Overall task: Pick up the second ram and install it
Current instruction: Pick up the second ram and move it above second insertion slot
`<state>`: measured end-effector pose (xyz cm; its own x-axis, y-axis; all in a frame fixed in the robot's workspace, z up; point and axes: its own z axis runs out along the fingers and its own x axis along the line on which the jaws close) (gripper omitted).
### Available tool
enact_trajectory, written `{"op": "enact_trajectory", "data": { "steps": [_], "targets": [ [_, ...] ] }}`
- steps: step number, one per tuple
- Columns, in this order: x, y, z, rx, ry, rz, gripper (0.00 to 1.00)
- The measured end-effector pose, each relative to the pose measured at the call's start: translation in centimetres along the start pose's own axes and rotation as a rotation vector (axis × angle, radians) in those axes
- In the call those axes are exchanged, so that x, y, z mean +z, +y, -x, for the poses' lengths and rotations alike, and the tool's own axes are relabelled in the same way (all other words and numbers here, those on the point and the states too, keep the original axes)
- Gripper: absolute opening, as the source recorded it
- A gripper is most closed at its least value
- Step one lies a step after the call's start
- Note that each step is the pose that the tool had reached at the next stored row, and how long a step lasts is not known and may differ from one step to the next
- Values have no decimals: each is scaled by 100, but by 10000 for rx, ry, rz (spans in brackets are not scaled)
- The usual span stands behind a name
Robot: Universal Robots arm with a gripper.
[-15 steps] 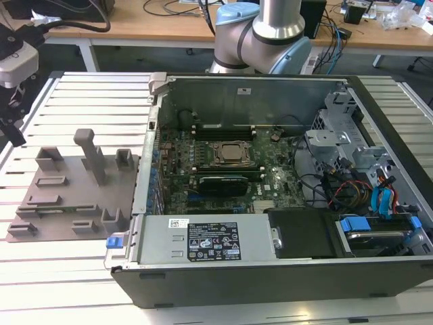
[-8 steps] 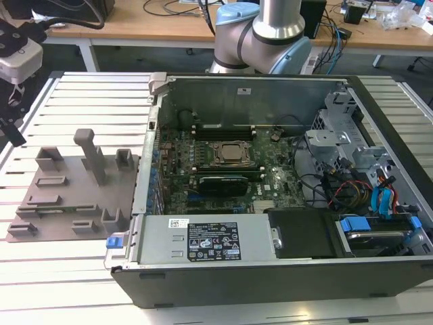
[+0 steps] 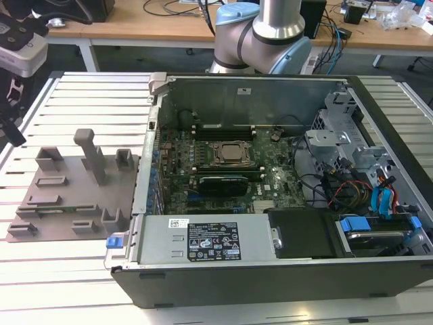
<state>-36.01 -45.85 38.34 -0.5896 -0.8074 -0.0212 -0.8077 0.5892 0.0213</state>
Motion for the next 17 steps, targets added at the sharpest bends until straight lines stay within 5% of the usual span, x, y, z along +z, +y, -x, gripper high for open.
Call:
{"op": "enact_trajectory", "data": {
  "steps": [17],
  "targets": [
    [0,0,0,-2939,63,62,10]
  ]
}}
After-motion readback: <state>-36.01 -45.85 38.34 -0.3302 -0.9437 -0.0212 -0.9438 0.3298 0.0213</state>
